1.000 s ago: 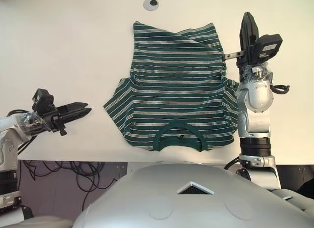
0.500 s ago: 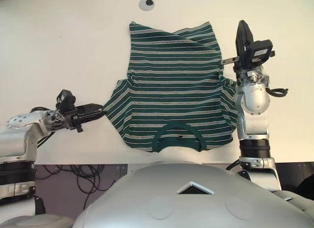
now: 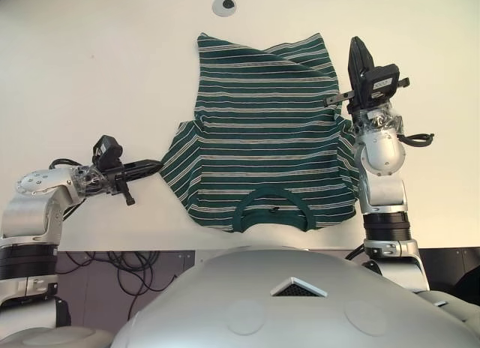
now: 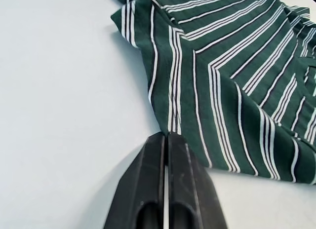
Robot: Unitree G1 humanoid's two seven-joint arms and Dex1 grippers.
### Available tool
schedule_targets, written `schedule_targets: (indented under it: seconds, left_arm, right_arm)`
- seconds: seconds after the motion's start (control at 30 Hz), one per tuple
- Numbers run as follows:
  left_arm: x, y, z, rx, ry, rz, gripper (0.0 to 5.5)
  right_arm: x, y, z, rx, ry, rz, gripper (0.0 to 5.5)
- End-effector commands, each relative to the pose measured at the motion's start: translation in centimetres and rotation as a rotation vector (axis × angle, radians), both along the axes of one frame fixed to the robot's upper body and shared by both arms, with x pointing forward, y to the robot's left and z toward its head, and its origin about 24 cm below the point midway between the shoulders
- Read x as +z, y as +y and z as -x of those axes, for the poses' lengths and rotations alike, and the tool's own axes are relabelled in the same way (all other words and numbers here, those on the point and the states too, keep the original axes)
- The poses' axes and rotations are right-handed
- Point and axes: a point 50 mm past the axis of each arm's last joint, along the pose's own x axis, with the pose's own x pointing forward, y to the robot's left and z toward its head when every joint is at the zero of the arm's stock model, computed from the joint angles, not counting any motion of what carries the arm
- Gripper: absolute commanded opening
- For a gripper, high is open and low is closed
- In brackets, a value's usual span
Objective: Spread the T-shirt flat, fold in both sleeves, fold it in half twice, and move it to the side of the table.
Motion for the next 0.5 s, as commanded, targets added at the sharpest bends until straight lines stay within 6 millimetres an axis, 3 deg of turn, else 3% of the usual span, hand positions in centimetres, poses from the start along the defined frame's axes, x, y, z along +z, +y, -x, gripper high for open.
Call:
schedule_targets:
  seconds: [0.03,0.27,0.4,0.5]
  left_arm:
    - [1.0,-1.2,0.0,-0.031,-0.044,0.089,0.04]
    - [2.7,-5.6,-0.2,-0.167,-0.146,0.23,0.04]
    - [2.7,-9.2,-0.2,-0.251,-0.178,0.287,0.04]
    - [1.7,-11.3,-0.2,-0.317,-0.208,0.196,0.04]
  right_arm:
    - [0.0,0.1,0.0,-0.001,0.005,0.003,0.0]
    - [0.0,0.5,-0.1,0.013,0.009,0.008,0.0]
    - [0.1,0.8,-0.2,0.029,0.011,0.011,0.0]
    - [0.1,1.0,-0.1,0.037,0.009,0.013,0.0]
